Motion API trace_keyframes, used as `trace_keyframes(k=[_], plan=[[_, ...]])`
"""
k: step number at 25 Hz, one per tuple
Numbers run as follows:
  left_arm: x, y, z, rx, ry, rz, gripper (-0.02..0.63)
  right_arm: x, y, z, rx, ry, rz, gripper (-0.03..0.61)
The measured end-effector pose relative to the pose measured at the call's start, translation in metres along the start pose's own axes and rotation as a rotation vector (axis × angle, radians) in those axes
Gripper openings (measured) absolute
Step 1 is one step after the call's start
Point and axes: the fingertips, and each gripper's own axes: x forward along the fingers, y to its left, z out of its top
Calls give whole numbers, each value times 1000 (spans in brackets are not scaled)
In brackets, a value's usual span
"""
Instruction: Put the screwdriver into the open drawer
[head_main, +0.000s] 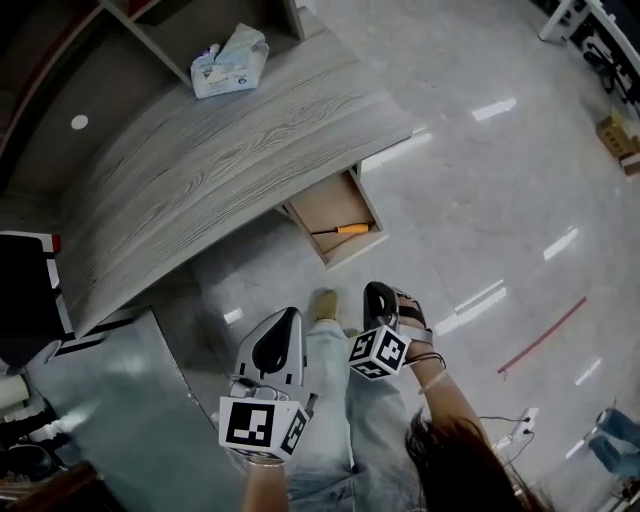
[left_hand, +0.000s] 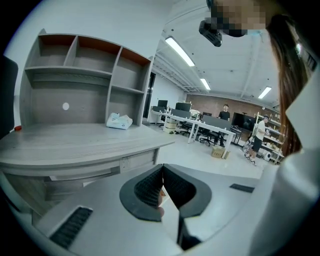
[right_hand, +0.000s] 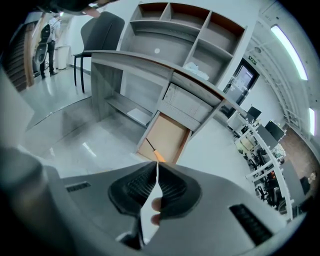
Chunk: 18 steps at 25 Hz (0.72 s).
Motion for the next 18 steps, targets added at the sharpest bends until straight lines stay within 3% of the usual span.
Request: trace_keyframes(k=[18], plan=[[-83, -7, 31, 97, -2, -23, 17, -124, -26, 45, 290, -96, -103, 28]])
